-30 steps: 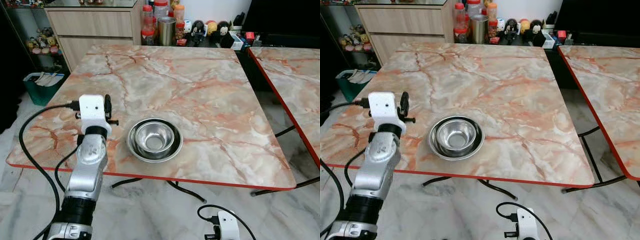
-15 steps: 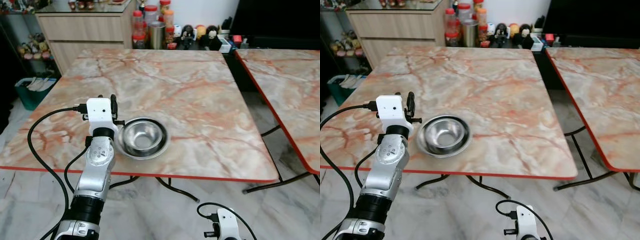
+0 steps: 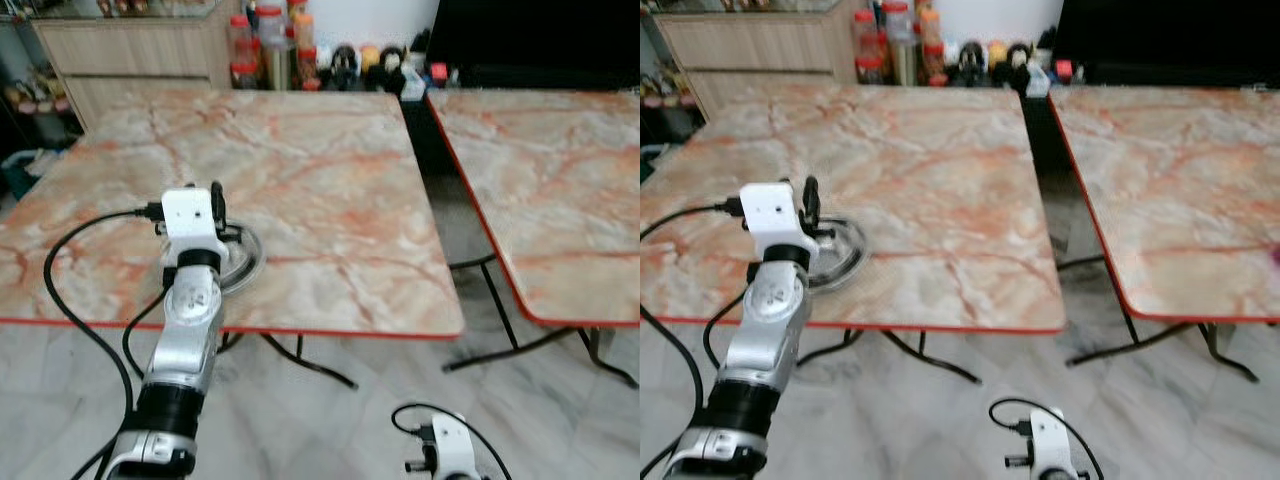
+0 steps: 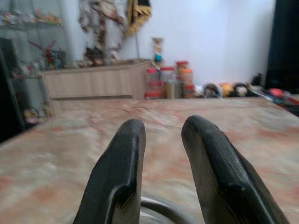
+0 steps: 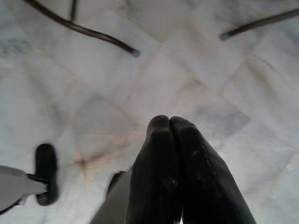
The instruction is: Setting the table
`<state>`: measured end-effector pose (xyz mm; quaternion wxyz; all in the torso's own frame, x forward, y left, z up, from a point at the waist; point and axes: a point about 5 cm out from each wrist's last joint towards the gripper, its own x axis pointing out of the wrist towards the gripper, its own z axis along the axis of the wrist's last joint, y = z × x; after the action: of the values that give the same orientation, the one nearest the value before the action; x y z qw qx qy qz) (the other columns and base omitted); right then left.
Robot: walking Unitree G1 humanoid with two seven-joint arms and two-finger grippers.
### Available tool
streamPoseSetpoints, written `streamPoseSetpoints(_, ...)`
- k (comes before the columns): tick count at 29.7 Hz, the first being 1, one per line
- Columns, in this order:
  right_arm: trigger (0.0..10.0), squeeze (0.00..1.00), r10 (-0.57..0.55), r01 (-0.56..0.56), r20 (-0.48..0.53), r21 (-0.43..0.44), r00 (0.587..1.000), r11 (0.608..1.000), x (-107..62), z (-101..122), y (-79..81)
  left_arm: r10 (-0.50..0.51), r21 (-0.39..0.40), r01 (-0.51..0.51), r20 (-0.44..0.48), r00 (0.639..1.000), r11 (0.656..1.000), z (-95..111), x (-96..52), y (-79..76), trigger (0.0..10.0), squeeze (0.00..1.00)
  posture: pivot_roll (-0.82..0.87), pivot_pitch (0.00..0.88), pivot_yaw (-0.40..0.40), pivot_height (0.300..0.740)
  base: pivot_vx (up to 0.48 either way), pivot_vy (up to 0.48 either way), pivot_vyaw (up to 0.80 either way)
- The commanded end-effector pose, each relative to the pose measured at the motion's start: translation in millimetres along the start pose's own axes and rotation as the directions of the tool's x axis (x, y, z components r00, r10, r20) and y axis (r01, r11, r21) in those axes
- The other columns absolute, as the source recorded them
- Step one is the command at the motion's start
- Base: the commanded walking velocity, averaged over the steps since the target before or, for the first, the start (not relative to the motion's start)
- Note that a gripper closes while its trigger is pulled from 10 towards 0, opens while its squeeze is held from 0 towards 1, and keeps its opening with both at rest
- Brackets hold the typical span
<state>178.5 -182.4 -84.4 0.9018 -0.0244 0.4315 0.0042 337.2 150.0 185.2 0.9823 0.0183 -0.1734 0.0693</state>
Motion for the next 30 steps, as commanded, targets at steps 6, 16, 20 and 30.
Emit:
streamPoseSetpoints(6,10.0,0.00,-0.015,0.015,-0.007,0.011,1.000,1.000,-1.3,-4,-4.2,0.019,0.037,-0.020,0.007,1.000,0.999,-3,-6.6,11.7,10.0,0.00,0.00,0.046,-0.029,0.740,0.000,-0.480,0.00)
streamPoseSetpoints(16,10.0,0.00,-0.019,0.019,-0.005,0.010,1.000,1.000,-1.8,-4,-5.7,0.017,0.090,-0.012,-0.049,0.999,0.996,-20,-29.3,25.0,10.0,0.00,0.00,0.062,-0.031,0.740,0.000,-0.480,0.00)
streamPoseSetpoints(20,10.0,0.00,-0.019,0.019,-0.007,0.012,1.000,1.000,-2.0,-5,-5.4,0.029,0.111,-0.019,-0.087,0.996,0.994,-29,-39.9,32.2,10.0,0.00,0.01,0.067,-0.032,0.740,0.000,-0.328,0.00)
streamPoseSetpoints(30,10.0,0.00,-0.022,0.022,-0.013,0.021,1.000,1.000,-3.2,-9,-5.0,0.016,0.178,0.039,-0.298,0.954,0.983,-77,-77.2,56.9,10.0,0.00,0.00,0.088,-0.029,0.740,0.000,0.000,0.00)
